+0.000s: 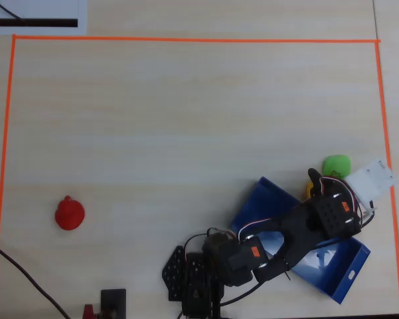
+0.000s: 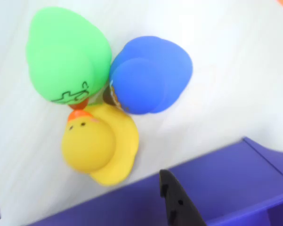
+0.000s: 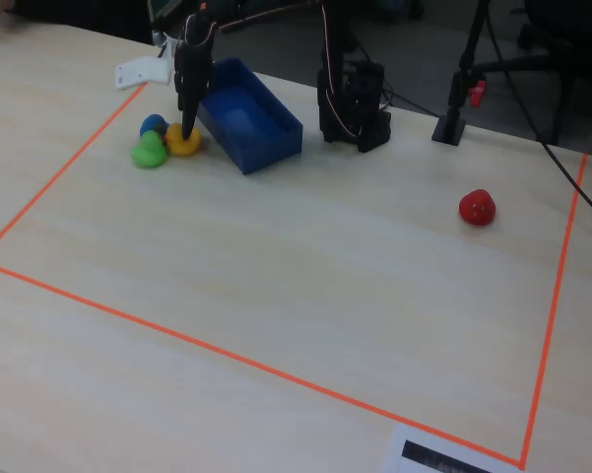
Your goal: Grasp yellow duck and put it into box.
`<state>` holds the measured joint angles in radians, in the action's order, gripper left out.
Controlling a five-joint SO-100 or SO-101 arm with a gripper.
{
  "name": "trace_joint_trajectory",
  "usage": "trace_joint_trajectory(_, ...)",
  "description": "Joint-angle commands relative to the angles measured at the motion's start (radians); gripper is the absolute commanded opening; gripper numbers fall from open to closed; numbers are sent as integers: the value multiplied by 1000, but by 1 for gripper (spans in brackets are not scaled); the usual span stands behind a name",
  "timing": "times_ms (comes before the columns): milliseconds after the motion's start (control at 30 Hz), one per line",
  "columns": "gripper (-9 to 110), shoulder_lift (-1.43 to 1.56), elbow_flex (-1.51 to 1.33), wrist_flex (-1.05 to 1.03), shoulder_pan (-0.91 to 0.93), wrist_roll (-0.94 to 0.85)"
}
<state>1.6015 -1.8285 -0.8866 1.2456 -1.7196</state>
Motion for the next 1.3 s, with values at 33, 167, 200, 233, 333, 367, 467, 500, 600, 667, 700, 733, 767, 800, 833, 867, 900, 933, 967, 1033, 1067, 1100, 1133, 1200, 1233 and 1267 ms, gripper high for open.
trace_joint_trajectory(33,45,-38,12,60,40,-31)
trace_joint_trajectory(167,45,-97,51,71,58,-35)
trace_joint_trajectory(200,45,-114,63,71,61,-35)
trace_joint_trajectory(233,45,-129,75,72,67,-35)
trace_joint_trajectory(333,46,-173,106,77,80,-51)
trace_joint_trajectory(367,46,-184,114,84,81,-51)
trace_joint_trajectory(467,46,-209,135,92,78,-52)
trace_joint_trajectory(500,46,-213,140,92,75,-52)
trace_joint_trajectory(600,45,-222,149,92,60,-51)
trace_joint_trajectory(667,45,-224,149,92,52,-49)
trace_joint_trajectory(700,44,-224,149,92,48,-51)
trace_joint_trajectory(733,41,-224,149,92,43,-57)
trace_joint_trajectory(767,38,-225,149,92,38,-64)
trace_joint_trajectory(800,33,-227,149,92,35,-71)
trace_joint_trajectory(833,28,-230,149,92,31,-75)
trace_joint_trajectory(867,22,-232,149,98,26,-77)
trace_joint_trajectory(900,18,-235,147,107,21,-77)
trace_joint_trajectory(933,13,-238,147,115,17,-77)
trace_joint_trajectory(967,10,-239,146,126,15,-77)
trace_joint_trajectory(1033,7,-245,146,152,14,-77)
trace_joint_trajectory(1067,6,-250,147,164,15,-77)
trace_joint_trajectory(1100,5,-255,150,178,17,-77)
trace_joint_trajectory(1133,4,-258,152,189,21,-77)
trace_joint_trajectory(1200,2,-267,160,198,26,-78)
trace_joint_trajectory(1233,0,-270,164,198,29,-78)
trace_joint_trajectory(1267,0,-273,169,198,31,-78)
